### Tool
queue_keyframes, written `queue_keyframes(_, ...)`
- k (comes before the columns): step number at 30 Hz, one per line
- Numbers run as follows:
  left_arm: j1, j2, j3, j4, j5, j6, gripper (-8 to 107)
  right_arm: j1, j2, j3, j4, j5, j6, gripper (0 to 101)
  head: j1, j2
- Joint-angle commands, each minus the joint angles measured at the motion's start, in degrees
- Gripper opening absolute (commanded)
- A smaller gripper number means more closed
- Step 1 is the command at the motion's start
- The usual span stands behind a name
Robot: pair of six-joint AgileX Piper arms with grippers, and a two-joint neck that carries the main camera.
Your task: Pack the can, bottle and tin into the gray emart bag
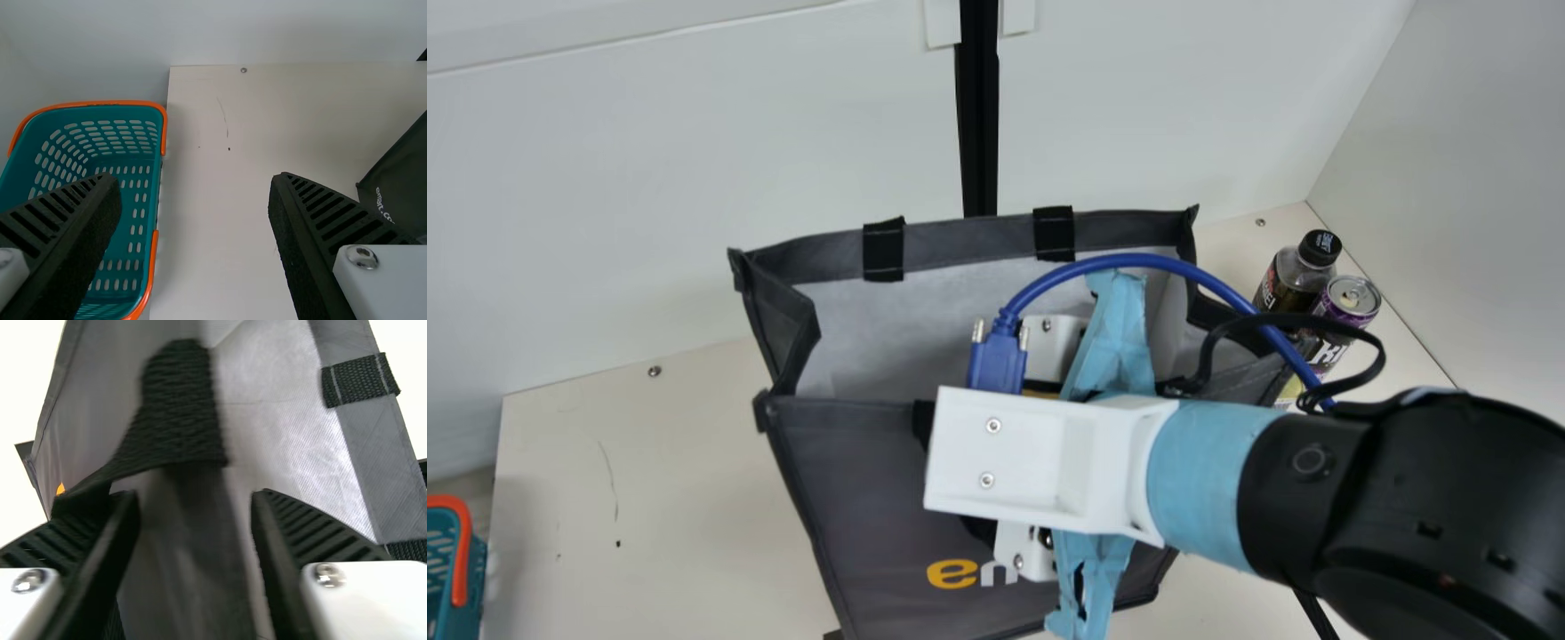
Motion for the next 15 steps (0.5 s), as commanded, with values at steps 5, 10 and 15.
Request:
queue_keyframes(5, 0.00, 0.00, 0.00, 0.00, 0.00, 0.00, 90, 0.87, -0.80, -0.23, -0.66, 0.03, 1.06, 88, -1.30, -0.05)
queue_keyframes(10, 0.00, 0.00, 0.00, 0.00, 0.00, 0.00, 90, 1.34, -1.66, -0.36, -1.30, 0.03, 1.60, 91, -1.30, -0.05)
queue_keyframes(15, 0.00, 0.00, 0.00, 0.00, 0.00, 0.00, 90, 1.51, -2.61, -0.45, -1.77, 0.03, 1.89, 91, -1.30, -0.05)
